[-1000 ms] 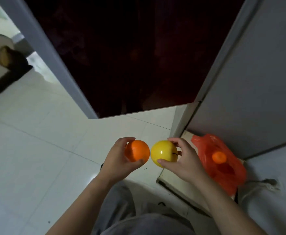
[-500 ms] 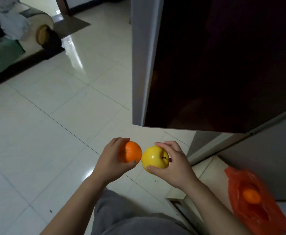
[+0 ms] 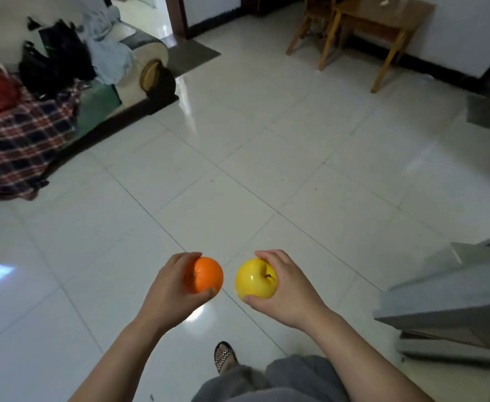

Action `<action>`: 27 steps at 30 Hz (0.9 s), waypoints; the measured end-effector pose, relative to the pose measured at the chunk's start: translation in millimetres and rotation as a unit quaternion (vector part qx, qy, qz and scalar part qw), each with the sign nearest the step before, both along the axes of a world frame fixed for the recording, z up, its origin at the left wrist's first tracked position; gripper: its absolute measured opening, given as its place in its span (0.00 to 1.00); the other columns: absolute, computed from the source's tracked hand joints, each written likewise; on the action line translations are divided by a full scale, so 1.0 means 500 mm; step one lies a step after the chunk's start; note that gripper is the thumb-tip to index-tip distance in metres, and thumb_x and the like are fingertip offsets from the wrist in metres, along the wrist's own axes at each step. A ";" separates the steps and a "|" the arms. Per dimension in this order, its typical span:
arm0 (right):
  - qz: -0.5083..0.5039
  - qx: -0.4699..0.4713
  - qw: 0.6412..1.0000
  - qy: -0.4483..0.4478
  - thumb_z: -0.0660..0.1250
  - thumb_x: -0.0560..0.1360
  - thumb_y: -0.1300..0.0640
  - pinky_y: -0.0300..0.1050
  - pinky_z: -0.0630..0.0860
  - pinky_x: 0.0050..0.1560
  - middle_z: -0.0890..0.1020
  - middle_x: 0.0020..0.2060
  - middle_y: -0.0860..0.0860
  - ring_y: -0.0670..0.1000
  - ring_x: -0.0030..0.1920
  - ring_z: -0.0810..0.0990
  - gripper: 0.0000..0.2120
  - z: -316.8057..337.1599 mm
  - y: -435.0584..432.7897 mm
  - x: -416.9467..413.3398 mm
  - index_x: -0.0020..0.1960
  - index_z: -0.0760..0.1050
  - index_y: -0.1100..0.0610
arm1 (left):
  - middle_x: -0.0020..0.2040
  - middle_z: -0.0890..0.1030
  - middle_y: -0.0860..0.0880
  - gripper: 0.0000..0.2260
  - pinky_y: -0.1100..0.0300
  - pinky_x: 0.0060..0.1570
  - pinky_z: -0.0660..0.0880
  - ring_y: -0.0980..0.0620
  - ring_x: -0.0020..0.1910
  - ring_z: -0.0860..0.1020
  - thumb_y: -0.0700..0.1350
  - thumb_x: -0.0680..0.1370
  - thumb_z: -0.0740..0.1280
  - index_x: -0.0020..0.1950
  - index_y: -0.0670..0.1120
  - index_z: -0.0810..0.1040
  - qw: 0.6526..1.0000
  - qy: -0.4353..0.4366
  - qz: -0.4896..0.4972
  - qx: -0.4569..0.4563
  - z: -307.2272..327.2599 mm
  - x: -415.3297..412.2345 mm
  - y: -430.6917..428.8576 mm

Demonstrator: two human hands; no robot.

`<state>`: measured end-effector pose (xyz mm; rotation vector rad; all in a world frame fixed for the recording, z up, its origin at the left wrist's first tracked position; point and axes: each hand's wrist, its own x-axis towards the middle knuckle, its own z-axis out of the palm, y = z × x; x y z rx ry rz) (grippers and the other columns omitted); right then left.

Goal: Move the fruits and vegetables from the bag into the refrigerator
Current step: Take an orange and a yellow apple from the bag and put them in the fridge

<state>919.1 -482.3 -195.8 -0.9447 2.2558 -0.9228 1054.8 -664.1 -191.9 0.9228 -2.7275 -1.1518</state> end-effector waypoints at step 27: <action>-0.284 0.015 0.957 0.064 0.74 0.64 0.47 0.35 0.62 0.62 0.67 0.67 0.44 0.46 0.66 0.66 0.38 0.026 -0.108 -0.850 0.70 0.62 0.48 | 0.55 0.69 0.59 0.34 0.75 0.43 0.63 0.59 0.50 0.70 0.62 0.58 0.68 0.62 0.52 0.71 0.952 0.075 -0.296 0.010 0.034 -1.083 -0.172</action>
